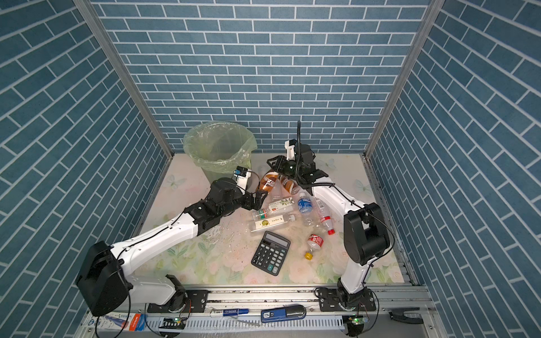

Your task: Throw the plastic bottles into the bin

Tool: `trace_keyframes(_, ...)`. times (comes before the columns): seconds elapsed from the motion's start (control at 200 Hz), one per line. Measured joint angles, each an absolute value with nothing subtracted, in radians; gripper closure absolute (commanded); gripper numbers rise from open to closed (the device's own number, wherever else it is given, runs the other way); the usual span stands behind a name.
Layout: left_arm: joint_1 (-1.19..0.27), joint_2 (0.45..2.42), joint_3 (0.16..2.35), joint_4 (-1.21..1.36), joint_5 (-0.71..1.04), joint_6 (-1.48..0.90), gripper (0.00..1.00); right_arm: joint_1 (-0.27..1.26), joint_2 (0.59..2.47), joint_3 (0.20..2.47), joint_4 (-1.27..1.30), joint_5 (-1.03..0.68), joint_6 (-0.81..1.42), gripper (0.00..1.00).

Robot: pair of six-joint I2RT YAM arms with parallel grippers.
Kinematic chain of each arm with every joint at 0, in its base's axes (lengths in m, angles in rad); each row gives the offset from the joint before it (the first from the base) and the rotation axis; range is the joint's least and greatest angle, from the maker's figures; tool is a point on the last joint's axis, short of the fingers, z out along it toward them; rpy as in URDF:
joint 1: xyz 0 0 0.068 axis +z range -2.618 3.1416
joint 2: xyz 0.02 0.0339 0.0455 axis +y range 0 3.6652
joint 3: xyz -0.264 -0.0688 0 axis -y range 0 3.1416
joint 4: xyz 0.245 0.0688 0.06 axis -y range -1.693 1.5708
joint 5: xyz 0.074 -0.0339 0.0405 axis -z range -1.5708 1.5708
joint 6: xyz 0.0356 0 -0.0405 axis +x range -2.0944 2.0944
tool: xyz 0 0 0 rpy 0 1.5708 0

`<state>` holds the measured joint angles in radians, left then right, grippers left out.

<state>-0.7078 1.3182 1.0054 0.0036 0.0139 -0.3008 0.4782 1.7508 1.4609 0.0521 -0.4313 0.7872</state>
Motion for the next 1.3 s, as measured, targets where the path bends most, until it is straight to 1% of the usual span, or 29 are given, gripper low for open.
trace_keyframes(0.2,-0.677,1.21,1.129,-0.071,-0.023,-0.276,0.01,0.455,1.751,1.812,-0.088,-0.351,0.674,1.0)
trace_keyframes(0.415,-0.584,1.118,1.198,-0.15,-0.045,-0.28,0.01,0.421,1.796,2.254,-0.149,-0.27,0.595,1.0)
trace_keyframes(0.495,-0.544,1.09,1.214,-0.174,-0.046,-0.284,0.01,0.406,1.796,2.333,-0.133,-0.222,0.585,1.0)
trace_keyframes(0.625,-0.494,1.053,1.225,-0.197,-0.041,-0.29,0.01,0.394,1.806,2.393,-0.084,-0.142,0.583,1.0)
trace_keyframes(0.72,-0.47,1.037,1.225,-0.21,-0.036,-0.295,0.01,0.393,1.873,2.481,-0.066,-0.116,0.604,1.0)
trace_keyframes(0.78,-0.46,1.033,1.225,-0.215,-0.031,-0.298,0.01,0.409,1.95,2.564,-0.068,-0.111,0.618,1.0)
trace_keyframes(0.815,-0.455,1.033,1.224,-0.219,-0.027,-0.299,0.01,0.424,1.998,2.609,-0.069,-0.111,0.625,0.92)
trace_keyframes(0.885,-0.445,1.033,1.221,-0.226,-0.019,-0.303,0.01,0.471,2.114,2.709,-0.087,-0.118,0.632,0.63)
trace_keyframes(0.92,-0.441,1.032,1.216,-0.228,-0.016,-0.304,0.01,0.501,2.177,2.757,-0.094,-0.126,0.633,0.52)
trace_keyframes(0.945,-0.437,1.031,1.21,-0.228,-0.013,-0.307,0.01,0.524,2.22,2.782,-0.099,-0.135,0.644,0.47)
trace_keyframes(1.08,-0.411,1.025,1.179,-0.236,0.005,-0.322,0.01,0.628,2.385,2.8,-0.154,-0.178,0.658,0.26)
trace_keyframes(1.16,-0.4,1.022,1.161,-0.242,0.016,-0.329,0.01,0.667,2.425,2.794,-0.2,-0.187,0.645,0.23)
trace_keyframes(1.3,-0.396,1.011,1.131,-0.247,0.027,-0.337,0.01,0.675,2.402,2.785,-0.21,-0.187,0.628,0.17)
